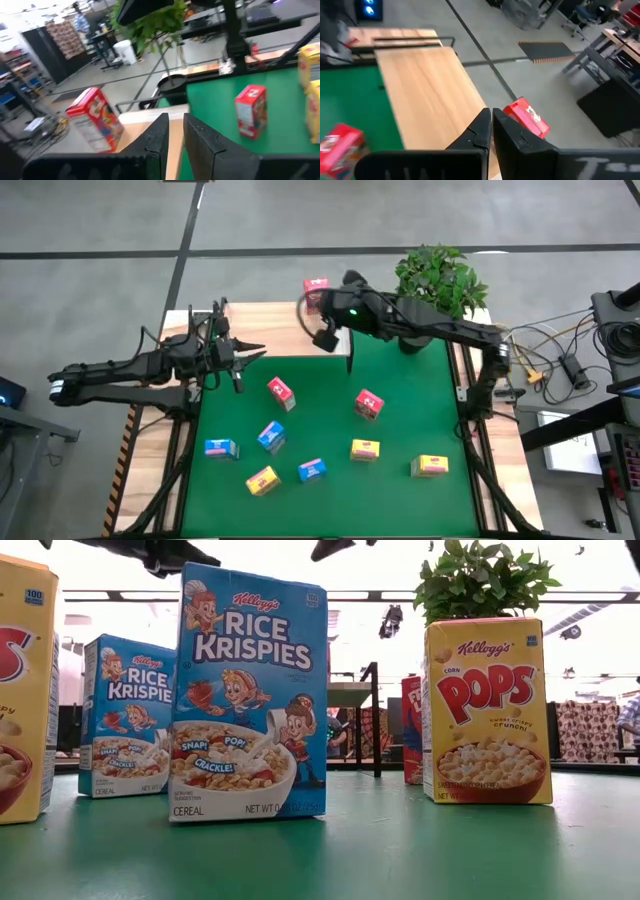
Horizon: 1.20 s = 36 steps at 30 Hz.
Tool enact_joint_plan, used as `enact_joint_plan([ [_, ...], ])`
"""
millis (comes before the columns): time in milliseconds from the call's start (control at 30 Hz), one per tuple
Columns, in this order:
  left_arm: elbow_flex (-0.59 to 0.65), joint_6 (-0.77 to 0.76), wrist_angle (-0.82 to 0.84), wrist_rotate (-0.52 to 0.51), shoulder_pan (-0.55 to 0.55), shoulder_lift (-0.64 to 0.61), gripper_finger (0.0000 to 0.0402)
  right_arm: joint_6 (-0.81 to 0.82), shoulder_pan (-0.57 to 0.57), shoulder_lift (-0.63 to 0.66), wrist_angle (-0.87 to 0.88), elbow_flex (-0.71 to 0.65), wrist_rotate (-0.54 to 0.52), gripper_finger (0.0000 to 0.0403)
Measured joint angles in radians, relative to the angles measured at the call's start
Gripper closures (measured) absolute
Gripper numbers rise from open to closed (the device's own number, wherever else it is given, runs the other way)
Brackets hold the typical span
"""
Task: Stack cereal on shelf
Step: Put the right blue cereal on the shelf
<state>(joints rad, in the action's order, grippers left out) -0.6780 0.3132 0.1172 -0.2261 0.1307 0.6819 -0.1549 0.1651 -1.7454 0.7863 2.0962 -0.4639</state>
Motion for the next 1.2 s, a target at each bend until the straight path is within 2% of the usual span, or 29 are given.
enact_joint_plan([
  [367,0.021,0.014,0.014,-0.003,0.000,-0.022,0.0361,-0.100,0.090,-0.282,0.140,0.260,0.030,0.0394],
  [733,0.021,0.008,0.022,-0.003,0.000,-0.015,0.0361,-0.144,0.189,-0.387,0.167,0.257,0.045,0.0394],
  [1200,0.021,0.009,0.022,-0.003,0.000,-0.012,0.0361,-0.112,0.197,-0.398,0.128,0.257,0.048,0.0394],
])
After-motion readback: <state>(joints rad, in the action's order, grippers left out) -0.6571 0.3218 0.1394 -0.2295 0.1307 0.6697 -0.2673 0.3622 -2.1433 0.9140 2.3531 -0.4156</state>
